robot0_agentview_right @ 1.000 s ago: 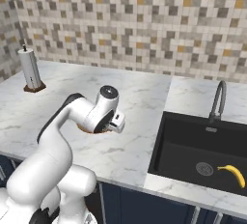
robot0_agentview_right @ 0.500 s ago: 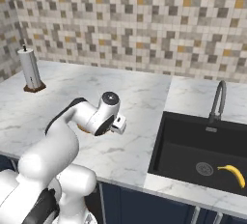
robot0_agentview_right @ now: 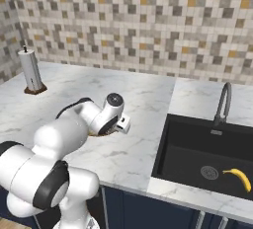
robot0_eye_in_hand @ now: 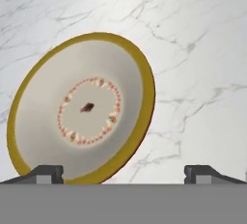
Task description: Clear the mugs and bowl far away from the sink.
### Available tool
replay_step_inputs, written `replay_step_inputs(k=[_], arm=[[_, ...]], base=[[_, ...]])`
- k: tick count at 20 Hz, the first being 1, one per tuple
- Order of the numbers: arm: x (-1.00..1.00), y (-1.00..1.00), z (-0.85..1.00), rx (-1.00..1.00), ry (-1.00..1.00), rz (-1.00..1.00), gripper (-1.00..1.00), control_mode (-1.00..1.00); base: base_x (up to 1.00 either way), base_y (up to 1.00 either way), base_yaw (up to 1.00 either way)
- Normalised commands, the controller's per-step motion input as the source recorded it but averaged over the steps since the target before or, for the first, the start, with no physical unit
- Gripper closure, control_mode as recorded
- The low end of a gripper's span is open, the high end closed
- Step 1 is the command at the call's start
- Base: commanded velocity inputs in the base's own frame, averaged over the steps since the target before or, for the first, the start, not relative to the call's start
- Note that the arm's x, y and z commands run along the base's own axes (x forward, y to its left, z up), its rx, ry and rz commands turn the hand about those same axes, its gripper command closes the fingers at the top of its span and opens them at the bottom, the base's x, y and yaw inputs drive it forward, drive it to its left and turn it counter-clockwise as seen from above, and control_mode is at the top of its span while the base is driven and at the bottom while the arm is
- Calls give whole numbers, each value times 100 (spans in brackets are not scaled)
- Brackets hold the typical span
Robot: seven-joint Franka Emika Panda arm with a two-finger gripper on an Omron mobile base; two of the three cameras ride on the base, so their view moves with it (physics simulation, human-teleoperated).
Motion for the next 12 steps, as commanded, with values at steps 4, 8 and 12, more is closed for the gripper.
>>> replay_step_inputs(k=[4,8,12], arm=[[24,0,-11,1,0,0,-100,-100],[27,-1,-11,1,0,0,-100,-100],[27,0,-17,0,0,0,-100,-100]], base=[[0,0,0],[0,0,0],[0,0,0]])
